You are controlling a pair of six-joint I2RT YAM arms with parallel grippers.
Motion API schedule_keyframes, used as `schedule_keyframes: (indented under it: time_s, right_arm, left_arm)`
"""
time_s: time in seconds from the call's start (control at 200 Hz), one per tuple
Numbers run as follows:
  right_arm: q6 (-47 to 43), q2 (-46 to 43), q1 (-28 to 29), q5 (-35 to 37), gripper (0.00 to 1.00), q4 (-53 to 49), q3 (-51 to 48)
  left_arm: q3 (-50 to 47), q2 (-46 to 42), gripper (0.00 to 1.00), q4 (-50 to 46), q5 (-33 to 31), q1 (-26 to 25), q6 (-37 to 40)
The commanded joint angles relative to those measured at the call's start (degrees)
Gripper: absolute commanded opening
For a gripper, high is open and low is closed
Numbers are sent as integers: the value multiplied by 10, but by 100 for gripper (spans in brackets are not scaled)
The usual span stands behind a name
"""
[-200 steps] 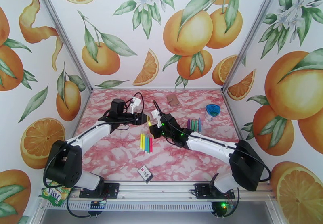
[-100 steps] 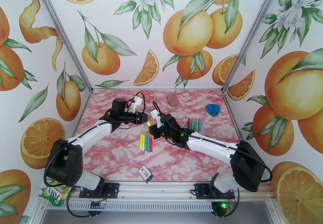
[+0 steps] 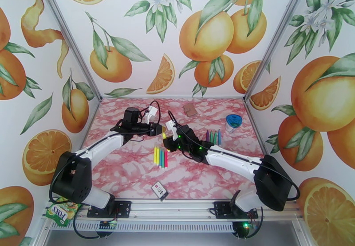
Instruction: Open the pen caps
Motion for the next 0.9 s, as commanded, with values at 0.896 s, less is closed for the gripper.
schedule_keyframes:
  time_s: [0.896]
  right_arm:
    - [-2, 22, 4, -2, 13, 37, -9]
  left_arm:
    - [47, -5, 0, 3, -30, 7, -32]
